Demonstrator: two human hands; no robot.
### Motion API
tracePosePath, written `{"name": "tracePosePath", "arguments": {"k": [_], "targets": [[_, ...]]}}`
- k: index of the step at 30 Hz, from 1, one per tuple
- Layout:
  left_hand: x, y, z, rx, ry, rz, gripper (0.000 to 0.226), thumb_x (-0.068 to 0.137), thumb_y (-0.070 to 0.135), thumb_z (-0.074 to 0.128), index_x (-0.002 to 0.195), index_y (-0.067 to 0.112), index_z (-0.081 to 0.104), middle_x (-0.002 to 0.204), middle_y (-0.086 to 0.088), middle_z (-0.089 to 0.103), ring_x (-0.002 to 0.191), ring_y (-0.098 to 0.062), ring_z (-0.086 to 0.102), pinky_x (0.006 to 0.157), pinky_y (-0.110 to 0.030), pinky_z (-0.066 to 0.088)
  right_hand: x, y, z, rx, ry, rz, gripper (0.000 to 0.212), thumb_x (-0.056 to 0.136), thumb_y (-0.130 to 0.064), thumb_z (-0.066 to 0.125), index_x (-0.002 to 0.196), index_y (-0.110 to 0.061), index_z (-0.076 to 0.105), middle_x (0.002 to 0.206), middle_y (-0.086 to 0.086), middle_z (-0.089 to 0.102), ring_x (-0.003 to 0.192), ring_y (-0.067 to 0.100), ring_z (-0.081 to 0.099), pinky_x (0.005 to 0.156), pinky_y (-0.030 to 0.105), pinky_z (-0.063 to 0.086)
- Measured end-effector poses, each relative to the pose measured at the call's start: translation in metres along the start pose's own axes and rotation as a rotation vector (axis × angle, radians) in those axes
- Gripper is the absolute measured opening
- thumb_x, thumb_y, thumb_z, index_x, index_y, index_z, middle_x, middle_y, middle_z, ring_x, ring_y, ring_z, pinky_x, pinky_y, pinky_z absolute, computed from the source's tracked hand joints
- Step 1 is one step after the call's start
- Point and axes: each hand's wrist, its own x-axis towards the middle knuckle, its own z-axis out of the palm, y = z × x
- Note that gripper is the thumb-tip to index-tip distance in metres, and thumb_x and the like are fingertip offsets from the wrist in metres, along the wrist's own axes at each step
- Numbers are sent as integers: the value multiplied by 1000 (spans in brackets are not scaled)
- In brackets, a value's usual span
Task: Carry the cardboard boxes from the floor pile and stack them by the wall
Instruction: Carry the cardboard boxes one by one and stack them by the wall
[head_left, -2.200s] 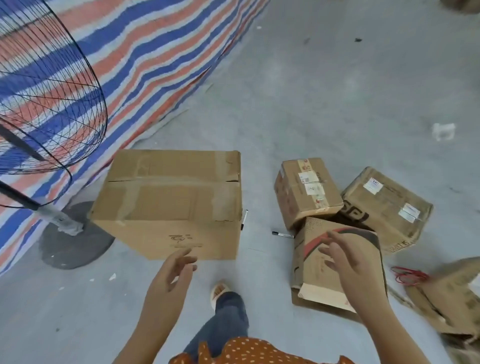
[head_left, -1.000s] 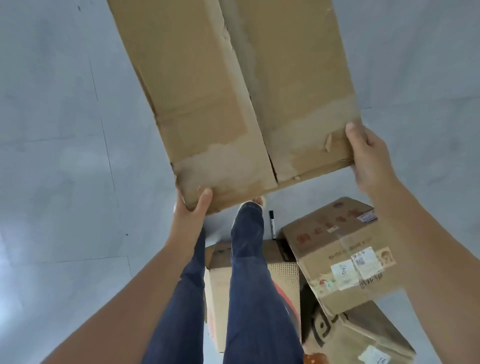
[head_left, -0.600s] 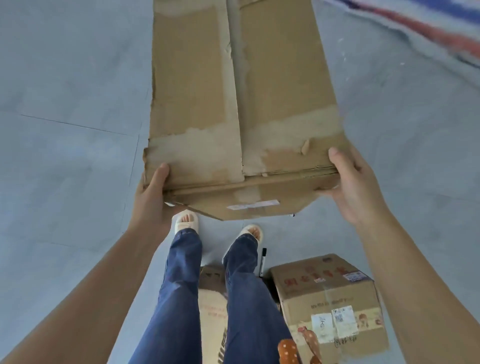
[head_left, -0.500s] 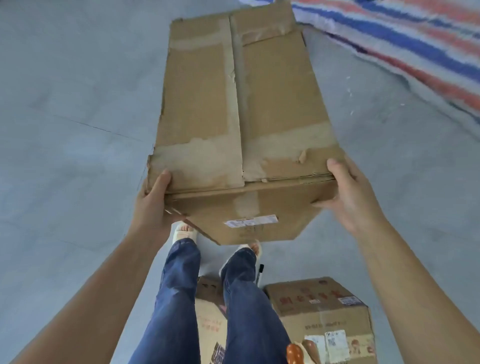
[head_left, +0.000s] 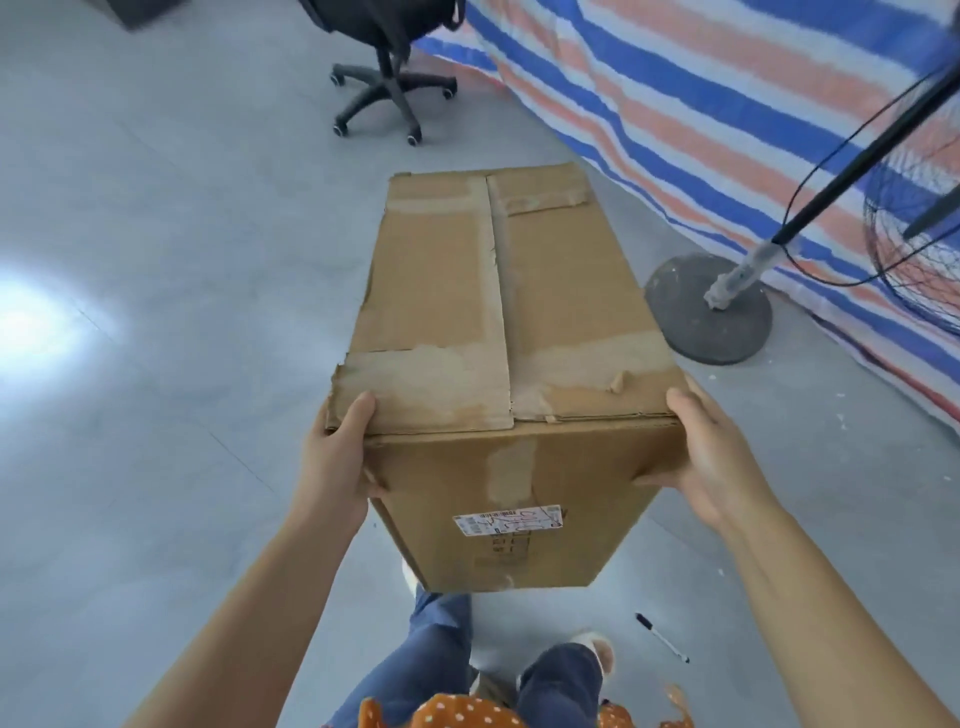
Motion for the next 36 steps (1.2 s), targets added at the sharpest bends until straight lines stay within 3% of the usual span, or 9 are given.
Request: {"name": "tracePosePath", "arguments": {"k": [3, 6, 9, 12, 15, 19, 27, 32, 36], "targets": [[23, 46, -36, -39, 29, 50, 4, 92, 30, 59, 95, 33, 61, 69, 19, 70, 56, -3, 66, 41, -28, 47, 13, -25, 65, 6, -41, -17, 32, 100, -28, 40, 125, -34, 60, 112, 0, 69, 99, 25, 62, 54, 44, 54], [44, 91, -68, -64, 75, 102, 6, 91, 33, 60, 95, 36, 62, 83, 14, 69, 67, -10, 66, 51, -33, 46, 24, -49, 127, 3, -102, -44, 32, 99, -29, 39, 115, -41, 64, 105, -6, 72, 103, 25, 63, 61, 53, 55], [63, 129, -98, -97, 120, 150, 6, 90, 34, 61, 93, 39, 61, 79, 16, 69, 68, -10, 66, 55, -35, 46, 35, -72, 181, 7, -143, -66, 31, 98, -30, 40, 112, -41, 66, 105, -7, 72, 105, 26, 62, 65, 61, 54], [85, 159, -122, -144, 170, 190, 7, 90, 33, 61, 93, 39, 61, 68, 20, 70, 61, -6, 67, 49, -32, 49, 49, -96, 234, -40, -231, -99, 34, 97, -28, 38, 112, -41, 66, 112, -6, 70, 109, 24, 61, 69, 65, 52], [109, 187, -141, -187, 225, 218, 8, 91, 31, 61, 96, 37, 60, 67, 21, 70, 58, -4, 68, 41, -29, 49, 68, -117, 282, -67, -283, -110, 35, 98, -27, 37, 117, -40, 64, 115, -5, 68, 111, 24, 59, 65, 59, 54], [151, 221, -156, -211, 290, 253, 4, 91, 31, 61, 94, 33, 60, 62, 20, 69, 54, -4, 67, 35, -25, 46, 106, -142, 342, -87, -335, -105, 34, 99, -28, 39, 108, -46, 66, 109, -9, 70, 108, 21, 59, 69, 68, 52], [272, 317, -166, -217, 452, 254, 8, 90, 33, 60, 82, 33, 62, 61, 20, 68, 57, -7, 64, 59, -40, 49, 220, -219, 481, -166, -445, -86, 31, 97, -28, 42, 114, -41, 65, 119, -7, 63, 114, 22, 54, 61, 64, 55], [334, 373, -181, -272, 578, 257, 6, 90, 32, 61, 84, 35, 60, 81, 11, 65, 66, -15, 62, 55, -44, 51, 276, -273, 577, -249, -492, -64, 34, 99, -30, 44, 130, -30, 56, 122, -4, 57, 114, 25, 52, 55, 56, 56], [377, 407, -204, -342, 639, 248, 7, 91, 31, 60, 85, 34, 60, 79, 14, 66, 67, -15, 62, 54, -49, 53, 303, -305, 655, -303, -577, -98, 39, 98, -31, 43, 135, -37, 51, 123, -10, 57, 114, 21, 52, 58, 58, 57]]}}
